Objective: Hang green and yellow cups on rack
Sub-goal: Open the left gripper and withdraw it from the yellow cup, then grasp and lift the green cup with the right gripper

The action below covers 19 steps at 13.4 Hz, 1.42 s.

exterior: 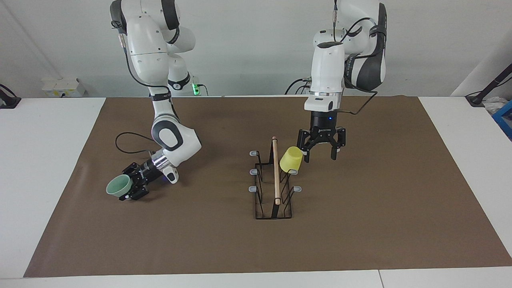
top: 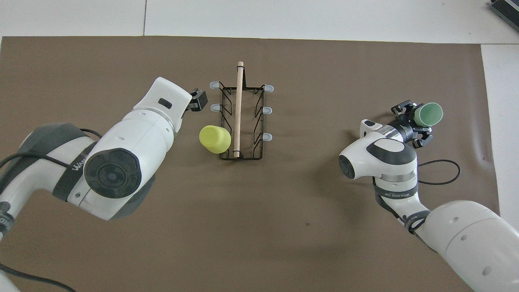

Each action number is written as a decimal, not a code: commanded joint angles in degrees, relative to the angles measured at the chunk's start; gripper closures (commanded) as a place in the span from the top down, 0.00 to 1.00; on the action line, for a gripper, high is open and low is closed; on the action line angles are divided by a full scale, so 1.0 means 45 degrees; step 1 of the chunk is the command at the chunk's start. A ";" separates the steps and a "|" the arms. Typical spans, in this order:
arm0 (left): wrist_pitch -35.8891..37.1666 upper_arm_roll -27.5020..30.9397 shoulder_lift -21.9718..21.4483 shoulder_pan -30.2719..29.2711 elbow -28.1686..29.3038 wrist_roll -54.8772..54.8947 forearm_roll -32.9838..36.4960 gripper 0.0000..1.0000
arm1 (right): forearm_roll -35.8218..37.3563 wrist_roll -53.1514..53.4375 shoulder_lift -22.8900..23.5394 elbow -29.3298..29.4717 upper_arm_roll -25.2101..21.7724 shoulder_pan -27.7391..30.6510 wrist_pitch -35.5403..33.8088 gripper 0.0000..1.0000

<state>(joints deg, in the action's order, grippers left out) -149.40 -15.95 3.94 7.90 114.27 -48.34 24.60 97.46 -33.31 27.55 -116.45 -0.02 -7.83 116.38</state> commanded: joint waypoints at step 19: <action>1.1575 0.3779 -0.0993 -0.0408 -0.4474 1.2772 -0.5856 1.00 | -0.9424 -0.4747 -0.3425 0.0095 0.0257 0.0725 0.2733 0.59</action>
<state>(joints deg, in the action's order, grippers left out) -101.79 0.93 -1.39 6.93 97.62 6.03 -0.35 59.61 -52.36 13.80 -115.36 0.32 -5.05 127.66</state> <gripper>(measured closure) 0.000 0.357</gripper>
